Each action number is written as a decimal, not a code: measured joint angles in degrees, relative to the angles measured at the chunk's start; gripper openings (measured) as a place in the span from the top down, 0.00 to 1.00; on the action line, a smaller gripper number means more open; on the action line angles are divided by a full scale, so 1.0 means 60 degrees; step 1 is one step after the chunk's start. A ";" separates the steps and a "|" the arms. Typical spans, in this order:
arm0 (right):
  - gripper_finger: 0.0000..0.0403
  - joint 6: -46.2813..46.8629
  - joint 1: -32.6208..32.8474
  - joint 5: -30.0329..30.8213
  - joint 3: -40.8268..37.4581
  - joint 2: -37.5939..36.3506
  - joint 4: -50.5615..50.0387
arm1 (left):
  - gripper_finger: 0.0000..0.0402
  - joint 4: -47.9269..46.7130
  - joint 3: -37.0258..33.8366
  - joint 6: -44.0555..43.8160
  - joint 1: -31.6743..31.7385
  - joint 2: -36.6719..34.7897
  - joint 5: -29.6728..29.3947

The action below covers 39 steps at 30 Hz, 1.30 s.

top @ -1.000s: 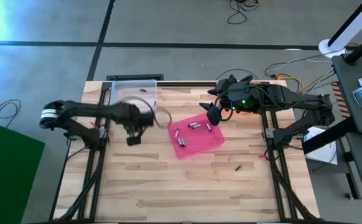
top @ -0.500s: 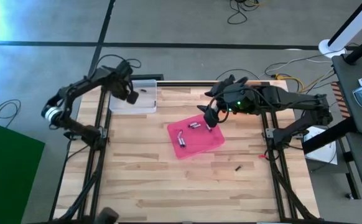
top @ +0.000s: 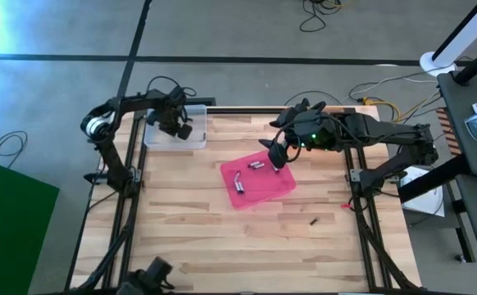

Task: Sort batteries
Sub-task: Put the black battery into the transparent bin

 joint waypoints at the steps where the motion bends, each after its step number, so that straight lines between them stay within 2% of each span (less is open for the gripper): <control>1: 0.24 0.0022 0.0000 0.0000 -0.0001 -0.0001 0.0002 | 0.97 0.0003 0.0020 0.0002 -0.0002 0.0094 0.0012; 6: 0.24 -0.0008 -0.0019 0.0004 0.0000 -0.0018 0.0009 | 0.92 -0.0128 0.0242 0.0127 -0.0032 0.0203 0.0178; 12: 0.19 -0.0357 -0.0214 0.0001 -0.0003 -0.0018 0.0424 | 0.75 -0.1007 0.1004 0.0519 -0.0066 -0.0065 0.0040; 18: 0.16 -0.0960 -0.0531 0.0004 -0.0001 -0.0007 0.0965 | 0.57 -0.1239 0.1089 0.0515 -0.0846 -0.1684 -0.0013; 22: 0.16 -0.1504 -0.0707 0.0028 -0.0003 0.0050 0.1163 | 0.50 -0.1412 0.0792 0.0279 -0.2157 -0.3376 -0.0045; 28: 0.18 -0.2629 -0.0831 0.0164 -0.0003 0.0146 0.2733 | 0.45 -0.1785 0.0282 -0.0565 -0.5269 -0.5306 0.0002; 34: 0.13 -0.2834 -0.0812 -0.0245 -0.0003 -0.0014 0.3537 | 0.29 -0.3741 -0.0106 -0.2407 -0.8152 -0.5451 0.0087; 37: 0.12 -0.2454 -0.0812 -0.0248 -0.0003 -0.0076 0.3548 | 0.22 -0.4869 -0.0428 -0.3029 -0.9060 -0.5135 0.0306; 39: 0.11 -0.2138 -0.0799 -0.0257 -0.0003 -0.0076 0.3544 | 0.19 -0.4949 -0.0823 -0.3245 -0.9567 -0.5020 0.0537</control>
